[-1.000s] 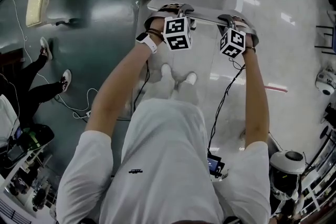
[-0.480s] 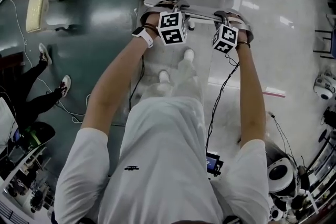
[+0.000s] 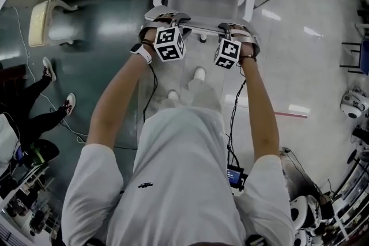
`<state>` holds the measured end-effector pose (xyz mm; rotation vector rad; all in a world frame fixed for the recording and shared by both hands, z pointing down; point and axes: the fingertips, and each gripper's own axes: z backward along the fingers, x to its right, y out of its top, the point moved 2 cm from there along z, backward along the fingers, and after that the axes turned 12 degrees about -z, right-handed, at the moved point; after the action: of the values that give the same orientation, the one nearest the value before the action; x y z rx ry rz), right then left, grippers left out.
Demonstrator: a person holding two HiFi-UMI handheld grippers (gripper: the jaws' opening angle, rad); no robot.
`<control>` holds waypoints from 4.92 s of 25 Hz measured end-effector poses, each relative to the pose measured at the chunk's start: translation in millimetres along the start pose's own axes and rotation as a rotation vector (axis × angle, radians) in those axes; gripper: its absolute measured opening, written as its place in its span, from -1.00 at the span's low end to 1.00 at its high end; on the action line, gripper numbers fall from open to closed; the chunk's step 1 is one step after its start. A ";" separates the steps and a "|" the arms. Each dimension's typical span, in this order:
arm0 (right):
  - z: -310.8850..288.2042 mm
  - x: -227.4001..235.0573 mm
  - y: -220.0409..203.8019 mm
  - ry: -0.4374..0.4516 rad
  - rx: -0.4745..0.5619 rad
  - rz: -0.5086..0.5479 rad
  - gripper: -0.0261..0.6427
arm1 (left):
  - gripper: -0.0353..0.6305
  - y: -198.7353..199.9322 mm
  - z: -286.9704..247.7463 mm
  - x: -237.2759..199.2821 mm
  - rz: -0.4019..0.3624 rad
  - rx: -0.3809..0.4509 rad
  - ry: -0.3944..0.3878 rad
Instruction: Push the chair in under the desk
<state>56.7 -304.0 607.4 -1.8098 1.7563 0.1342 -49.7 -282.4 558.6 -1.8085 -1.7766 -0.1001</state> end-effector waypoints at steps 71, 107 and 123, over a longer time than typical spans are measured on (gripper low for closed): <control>-110.8 216.9 27.8 -0.065 0.077 -0.043 -0.32 | -0.32 -44.6 -85.0 -226.8 0.051 -0.077 0.190; 218.4 28.2 100.3 -0.348 0.613 -0.724 -0.88 | -0.88 43.2 197.2 -6.5 0.664 0.430 0.457; 331.2 -92.1 116.6 -0.354 0.741 -0.955 -0.89 | -0.88 41.8 274.7 116.6 0.881 0.585 0.398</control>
<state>47.1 -56.8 341.7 -1.6927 0.4564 -0.4861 -94.0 -50.8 370.9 -1.7848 -0.5479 0.3490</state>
